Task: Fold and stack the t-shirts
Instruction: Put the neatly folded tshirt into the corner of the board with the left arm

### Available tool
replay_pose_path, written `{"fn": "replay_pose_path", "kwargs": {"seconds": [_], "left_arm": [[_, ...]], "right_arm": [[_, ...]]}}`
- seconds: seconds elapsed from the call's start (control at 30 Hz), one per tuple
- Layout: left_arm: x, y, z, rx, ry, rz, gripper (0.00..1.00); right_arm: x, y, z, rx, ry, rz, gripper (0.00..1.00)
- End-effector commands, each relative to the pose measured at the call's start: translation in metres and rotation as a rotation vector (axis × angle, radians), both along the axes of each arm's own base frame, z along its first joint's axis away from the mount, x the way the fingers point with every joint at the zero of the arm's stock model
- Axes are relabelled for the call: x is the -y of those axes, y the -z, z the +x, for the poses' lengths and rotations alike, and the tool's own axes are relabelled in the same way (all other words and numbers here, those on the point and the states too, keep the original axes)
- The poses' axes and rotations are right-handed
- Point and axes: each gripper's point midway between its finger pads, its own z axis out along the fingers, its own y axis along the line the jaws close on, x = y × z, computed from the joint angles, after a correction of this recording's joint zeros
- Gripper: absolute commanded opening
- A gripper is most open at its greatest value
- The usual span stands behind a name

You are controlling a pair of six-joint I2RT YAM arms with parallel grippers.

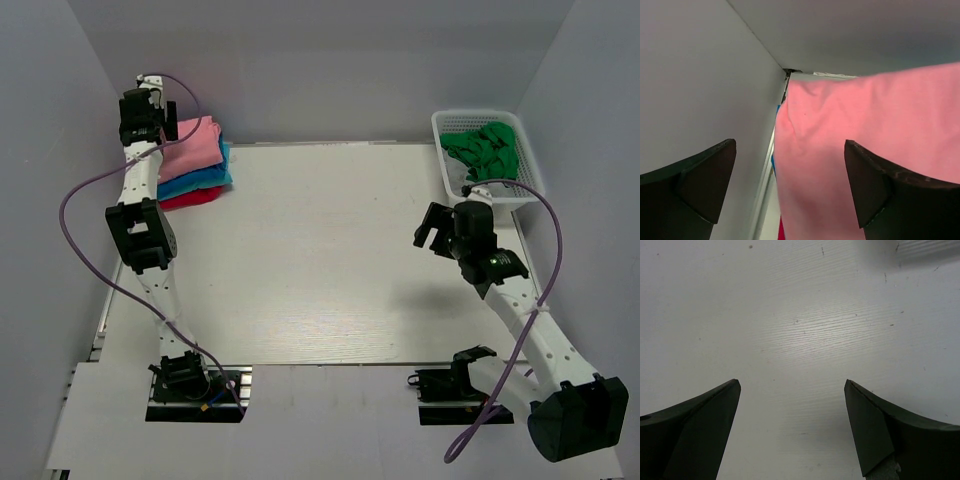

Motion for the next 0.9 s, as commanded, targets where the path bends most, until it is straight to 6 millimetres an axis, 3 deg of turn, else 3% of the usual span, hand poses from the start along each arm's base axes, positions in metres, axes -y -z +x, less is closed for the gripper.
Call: {"fn": "replay_pose_path", "kwargs": {"seconds": [0.0, 0.07, 0.17, 0.23, 0.33, 0.47, 0.57, 0.67, 0.7, 0.73, 0.77, 0.87], "left_arm": [[-0.009, -0.037, -0.003, 0.089, -0.055, 0.008, 1.00], [-0.006, -0.053, -0.007, 0.111, -0.050, 0.000, 1.00], [0.003, -0.060, -0.008, 0.129, -0.036, -0.024, 1.00], [0.017, -0.075, -0.009, 0.151, 0.006, -0.046, 1.00], [0.044, -0.074, -0.003, 0.161, 0.118, -0.110, 1.00], [0.069, -0.054, 0.000, 0.145, 0.204, -0.233, 1.00], [0.095, -0.024, 0.002, 0.082, 0.282, -0.293, 1.00], [0.118, 0.024, -0.014, -0.039, 0.369, -0.385, 1.00], [0.121, 0.033, -0.019, -0.059, 0.384, -0.389, 1.00], [0.121, 0.025, -0.021, -0.029, 0.398, -0.364, 1.00], [0.123, 0.050, -0.032, -0.071, 0.390, -0.380, 1.00], [0.112, 0.073, -0.040, -0.124, 0.340, -0.341, 1.00]], "right_arm": [[-0.011, -0.021, 0.007, 0.037, -0.047, 0.033, 0.90], [-0.014, -0.020, 0.007, 0.037, -0.068, 0.040, 0.90], [-0.018, -0.017, 0.006, 0.034, -0.089, 0.053, 0.90], [-0.022, -0.015, 0.004, 0.030, -0.104, 0.060, 0.90], [-0.022, -0.014, 0.002, 0.037, -0.110, 0.065, 0.90], [-0.023, -0.012, -0.001, 0.047, -0.119, 0.073, 0.90], [-0.020, -0.005, -0.003, 0.037, -0.104, 0.071, 0.90], [-0.020, -0.001, -0.004, 0.026, -0.104, 0.068, 0.90], [-0.018, 0.002, -0.005, 0.016, -0.103, 0.060, 0.90], [-0.019, 0.004, -0.004, 0.012, -0.102, 0.058, 0.90], [-0.017, 0.009, -0.005, 0.001, -0.096, 0.052, 0.90], [-0.019, 0.014, -0.006, -0.007, -0.104, 0.057, 0.90]]}}
